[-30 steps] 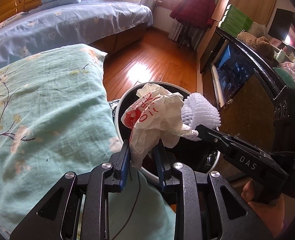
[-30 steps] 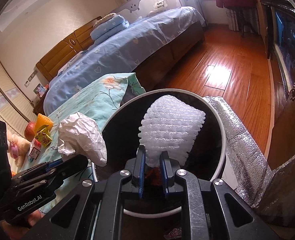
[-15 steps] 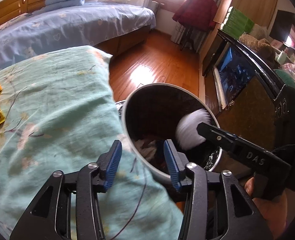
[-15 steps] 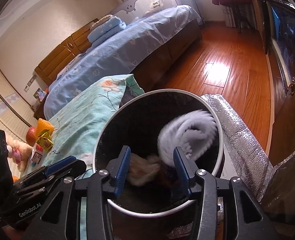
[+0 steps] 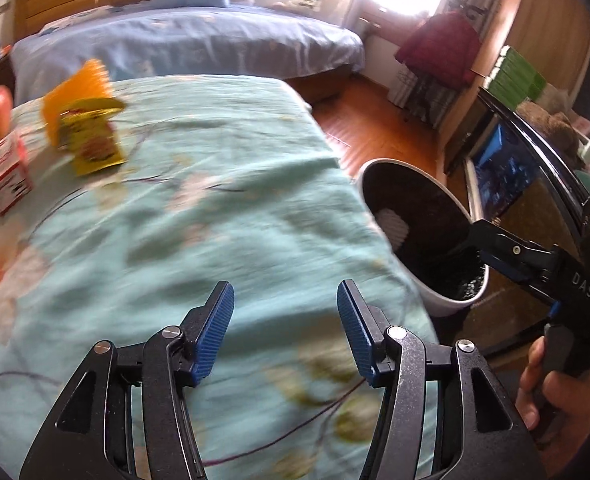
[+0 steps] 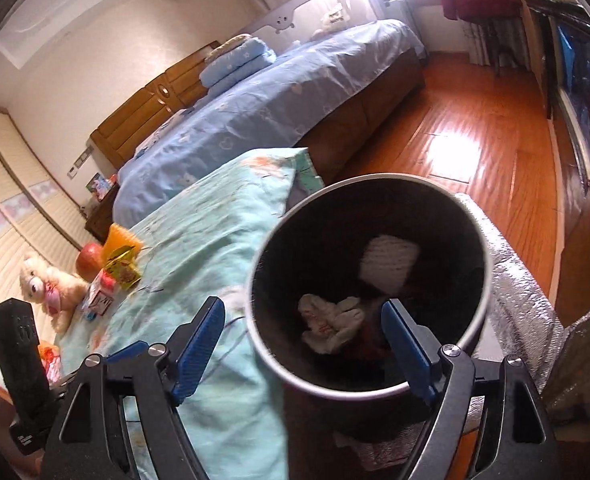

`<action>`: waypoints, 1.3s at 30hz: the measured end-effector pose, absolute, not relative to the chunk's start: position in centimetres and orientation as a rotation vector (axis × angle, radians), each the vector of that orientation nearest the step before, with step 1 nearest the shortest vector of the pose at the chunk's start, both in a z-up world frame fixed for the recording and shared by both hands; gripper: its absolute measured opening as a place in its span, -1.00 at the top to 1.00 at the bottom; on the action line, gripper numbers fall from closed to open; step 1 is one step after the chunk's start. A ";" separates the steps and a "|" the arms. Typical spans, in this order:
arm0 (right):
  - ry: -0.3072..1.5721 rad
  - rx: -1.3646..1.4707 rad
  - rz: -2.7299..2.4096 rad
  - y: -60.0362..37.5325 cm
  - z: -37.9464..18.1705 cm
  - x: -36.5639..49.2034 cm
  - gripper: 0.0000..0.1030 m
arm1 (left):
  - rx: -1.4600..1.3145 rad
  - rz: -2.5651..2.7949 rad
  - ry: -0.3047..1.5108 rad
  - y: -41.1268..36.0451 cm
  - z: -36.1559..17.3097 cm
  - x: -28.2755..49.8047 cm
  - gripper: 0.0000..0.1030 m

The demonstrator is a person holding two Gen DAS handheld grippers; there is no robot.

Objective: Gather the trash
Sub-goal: 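Move both tools back over the bed toward the snack bag and milk carton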

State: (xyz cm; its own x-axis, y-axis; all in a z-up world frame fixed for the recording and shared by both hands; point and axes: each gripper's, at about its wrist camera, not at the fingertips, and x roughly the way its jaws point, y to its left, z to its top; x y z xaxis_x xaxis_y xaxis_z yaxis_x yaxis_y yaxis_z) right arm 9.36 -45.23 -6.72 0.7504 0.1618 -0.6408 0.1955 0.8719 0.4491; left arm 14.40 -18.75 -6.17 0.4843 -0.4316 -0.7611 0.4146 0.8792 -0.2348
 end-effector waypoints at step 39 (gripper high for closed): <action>0.818 0.334 0.276 -27.6 -7.1 16.1 -0.60 | -0.173 -0.168 0.887 0.7 -6.7 17.5 -0.24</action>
